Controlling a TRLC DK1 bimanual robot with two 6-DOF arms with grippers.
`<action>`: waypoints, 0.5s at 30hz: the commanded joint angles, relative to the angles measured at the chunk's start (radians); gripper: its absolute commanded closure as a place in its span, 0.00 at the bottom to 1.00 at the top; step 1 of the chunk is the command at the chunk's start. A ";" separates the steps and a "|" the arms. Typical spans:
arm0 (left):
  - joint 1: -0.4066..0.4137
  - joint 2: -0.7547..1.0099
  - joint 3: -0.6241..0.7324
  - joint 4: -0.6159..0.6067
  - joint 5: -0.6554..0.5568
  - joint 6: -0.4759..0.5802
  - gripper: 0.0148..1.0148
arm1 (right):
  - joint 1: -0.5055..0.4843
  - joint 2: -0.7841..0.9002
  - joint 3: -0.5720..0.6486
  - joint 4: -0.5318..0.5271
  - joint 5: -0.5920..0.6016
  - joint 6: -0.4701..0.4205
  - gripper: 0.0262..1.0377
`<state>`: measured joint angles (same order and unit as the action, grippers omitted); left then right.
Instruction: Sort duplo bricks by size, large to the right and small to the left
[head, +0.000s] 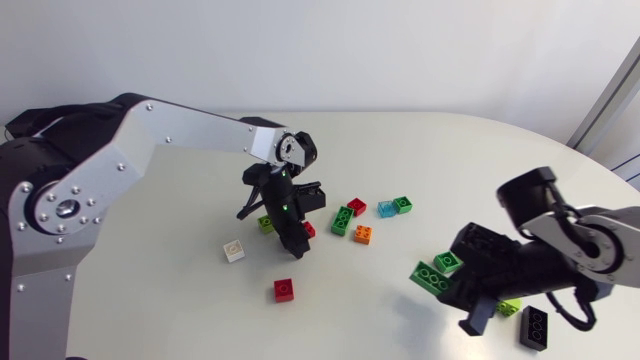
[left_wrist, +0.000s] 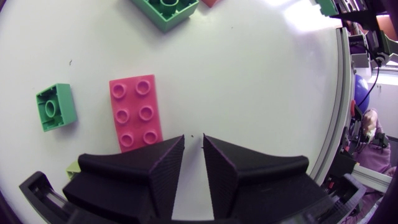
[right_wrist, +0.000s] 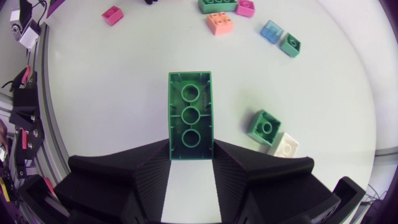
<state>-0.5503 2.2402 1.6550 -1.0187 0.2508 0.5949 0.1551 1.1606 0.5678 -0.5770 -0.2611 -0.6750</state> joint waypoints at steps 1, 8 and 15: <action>-0.011 0.061 0.023 -0.029 0.005 0.029 0.77 | -0.129 -0.055 -0.029 -0.049 -0.030 -0.129 0.82; -0.111 0.070 0.154 -0.103 0.059 0.019 0.77 | -0.376 -0.082 -0.045 -0.086 -0.095 -0.298 0.81; -0.040 -0.007 0.187 -0.109 -0.027 0.016 0.77 | -0.333 -0.108 -0.046 -0.073 -0.098 -0.259 0.81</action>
<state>-0.6418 2.2593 1.8194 -1.1114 0.2455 0.6090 -0.1947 1.0569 0.5385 -0.6472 -0.3450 -0.9249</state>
